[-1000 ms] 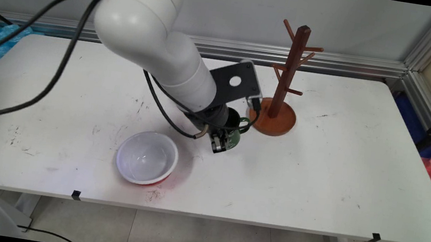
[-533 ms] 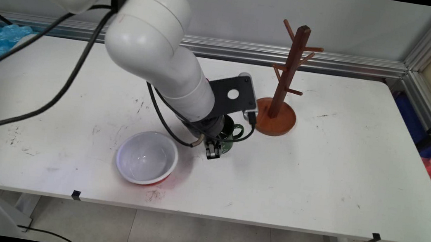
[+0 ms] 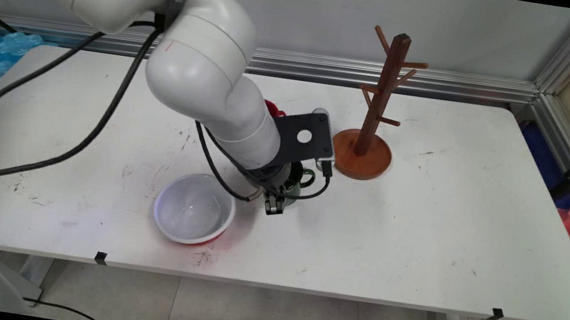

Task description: Place the picked object on the table

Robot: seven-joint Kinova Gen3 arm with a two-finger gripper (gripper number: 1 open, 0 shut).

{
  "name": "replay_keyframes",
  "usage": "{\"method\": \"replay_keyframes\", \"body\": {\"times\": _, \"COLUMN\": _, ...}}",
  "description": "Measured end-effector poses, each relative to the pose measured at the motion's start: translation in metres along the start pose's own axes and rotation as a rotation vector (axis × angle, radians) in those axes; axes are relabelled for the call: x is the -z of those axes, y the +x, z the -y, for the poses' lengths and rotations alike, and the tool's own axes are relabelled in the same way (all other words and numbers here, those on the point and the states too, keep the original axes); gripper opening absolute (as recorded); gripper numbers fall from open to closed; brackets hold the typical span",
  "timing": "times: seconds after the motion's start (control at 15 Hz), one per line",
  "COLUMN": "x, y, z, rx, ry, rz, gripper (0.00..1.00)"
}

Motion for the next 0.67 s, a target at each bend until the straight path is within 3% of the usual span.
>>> {"method": "replay_keyframes", "body": {"times": 0.67, "x": -0.0112, "y": 0.0014, "z": -0.0053, "rx": -0.010, "ry": -0.002, "rz": 0.004, "gripper": 0.00}}
